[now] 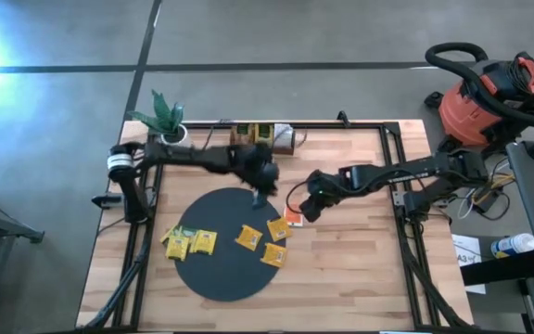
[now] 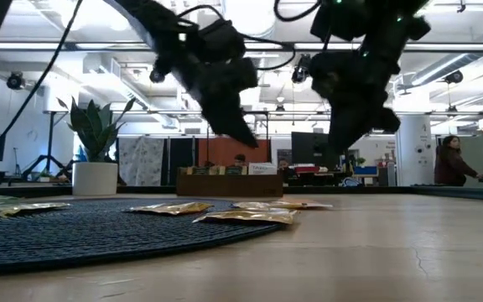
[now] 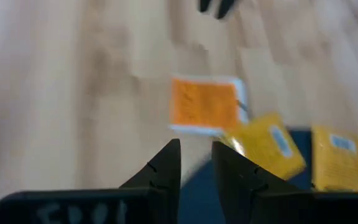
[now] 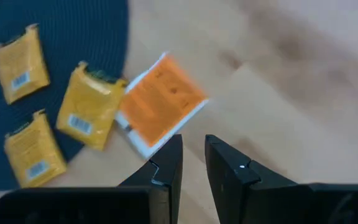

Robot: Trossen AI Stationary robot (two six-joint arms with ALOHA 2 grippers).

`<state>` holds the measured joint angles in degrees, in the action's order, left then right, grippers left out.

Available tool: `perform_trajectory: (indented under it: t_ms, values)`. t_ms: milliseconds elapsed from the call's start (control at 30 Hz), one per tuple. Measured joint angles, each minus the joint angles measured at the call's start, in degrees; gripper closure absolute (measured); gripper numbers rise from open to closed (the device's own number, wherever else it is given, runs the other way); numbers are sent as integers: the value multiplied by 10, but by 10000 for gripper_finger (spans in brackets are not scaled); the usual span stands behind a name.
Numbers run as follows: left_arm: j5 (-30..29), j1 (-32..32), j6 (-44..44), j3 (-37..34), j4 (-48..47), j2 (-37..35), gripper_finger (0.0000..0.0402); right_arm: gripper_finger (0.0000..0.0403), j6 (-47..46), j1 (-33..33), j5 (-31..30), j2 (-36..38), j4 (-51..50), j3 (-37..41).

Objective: Pick & Place Tea
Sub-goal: Put the white tea bag into the right section of the wooden organizer

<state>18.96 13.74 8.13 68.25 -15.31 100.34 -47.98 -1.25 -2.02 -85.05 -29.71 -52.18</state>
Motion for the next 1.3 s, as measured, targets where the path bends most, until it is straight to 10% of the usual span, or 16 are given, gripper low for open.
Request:
perform_trajectory:
  t_ms: [267, 567, 1300]
  values:
    - [-7, -78, -41, -132, 201, -19, 317, 335, -13, 53, 120, -98, 122, 0]
    - [-69, -95, -18, -161, 300, -15, 317, 335, 36, 193, -162, -143, 120, -27]
    - [-131, -77, 48, -93, 341, 125, 317, 315, 244, 223, -254, -203, 46, -60]
